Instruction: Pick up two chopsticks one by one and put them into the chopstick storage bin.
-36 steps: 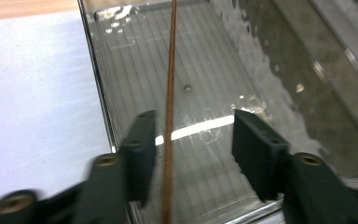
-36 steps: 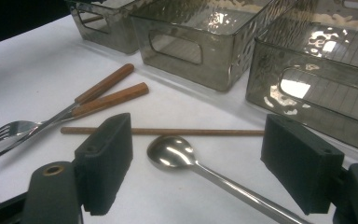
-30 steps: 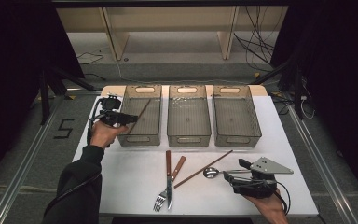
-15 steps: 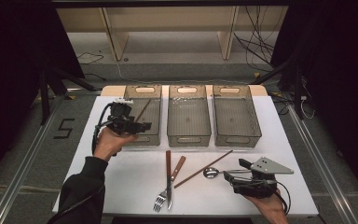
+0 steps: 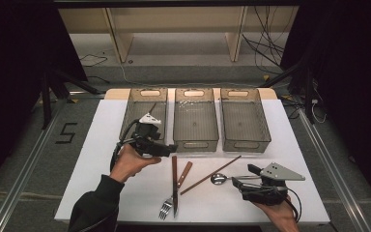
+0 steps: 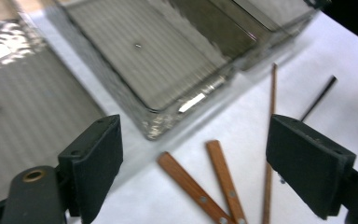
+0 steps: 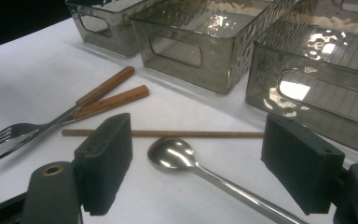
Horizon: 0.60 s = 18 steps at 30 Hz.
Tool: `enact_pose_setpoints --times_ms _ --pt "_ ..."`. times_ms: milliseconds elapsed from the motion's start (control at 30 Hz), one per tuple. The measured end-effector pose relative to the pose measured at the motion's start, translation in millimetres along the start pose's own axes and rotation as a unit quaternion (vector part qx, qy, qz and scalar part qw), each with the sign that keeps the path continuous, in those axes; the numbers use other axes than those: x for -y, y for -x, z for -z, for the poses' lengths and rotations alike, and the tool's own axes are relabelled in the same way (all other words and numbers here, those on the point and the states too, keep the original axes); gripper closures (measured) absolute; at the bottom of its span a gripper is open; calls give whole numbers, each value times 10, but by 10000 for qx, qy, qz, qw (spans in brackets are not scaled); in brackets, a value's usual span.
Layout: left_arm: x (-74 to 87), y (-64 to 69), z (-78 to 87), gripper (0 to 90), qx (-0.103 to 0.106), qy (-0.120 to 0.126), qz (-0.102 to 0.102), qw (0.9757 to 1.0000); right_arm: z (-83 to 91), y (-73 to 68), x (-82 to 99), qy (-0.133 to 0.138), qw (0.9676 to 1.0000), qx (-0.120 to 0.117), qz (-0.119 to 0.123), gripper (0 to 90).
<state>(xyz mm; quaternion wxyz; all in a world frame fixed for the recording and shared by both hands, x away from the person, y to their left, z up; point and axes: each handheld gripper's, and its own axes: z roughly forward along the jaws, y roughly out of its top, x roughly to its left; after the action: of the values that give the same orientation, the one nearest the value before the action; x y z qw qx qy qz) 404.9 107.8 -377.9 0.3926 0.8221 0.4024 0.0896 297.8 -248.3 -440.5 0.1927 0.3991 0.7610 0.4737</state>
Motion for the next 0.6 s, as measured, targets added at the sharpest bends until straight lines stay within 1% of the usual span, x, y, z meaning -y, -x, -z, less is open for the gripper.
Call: enact_pose_setpoints --times_ms 167,200,300,533,600 --pt "62 187 -133 178 134 -218 -243 9994 10 2 0 16 10000 -8 -9 253" --pt "80 225 -168 178 149 -232 -263 9993 11 2 -1 18 10000 -12 -18 252" --pt "124 315 -259 176 222 -412 -395 9981 14 6 -3 47 10000 -8 -20 252" --pt "210 474 -439 175 331 -658 -589 9955 24 1 -6 72 10000 -38 -35 252" --pt "236 506 -488 175 343 -717 -584 9951 24 2 -5 76 10000 -43 -39 252"
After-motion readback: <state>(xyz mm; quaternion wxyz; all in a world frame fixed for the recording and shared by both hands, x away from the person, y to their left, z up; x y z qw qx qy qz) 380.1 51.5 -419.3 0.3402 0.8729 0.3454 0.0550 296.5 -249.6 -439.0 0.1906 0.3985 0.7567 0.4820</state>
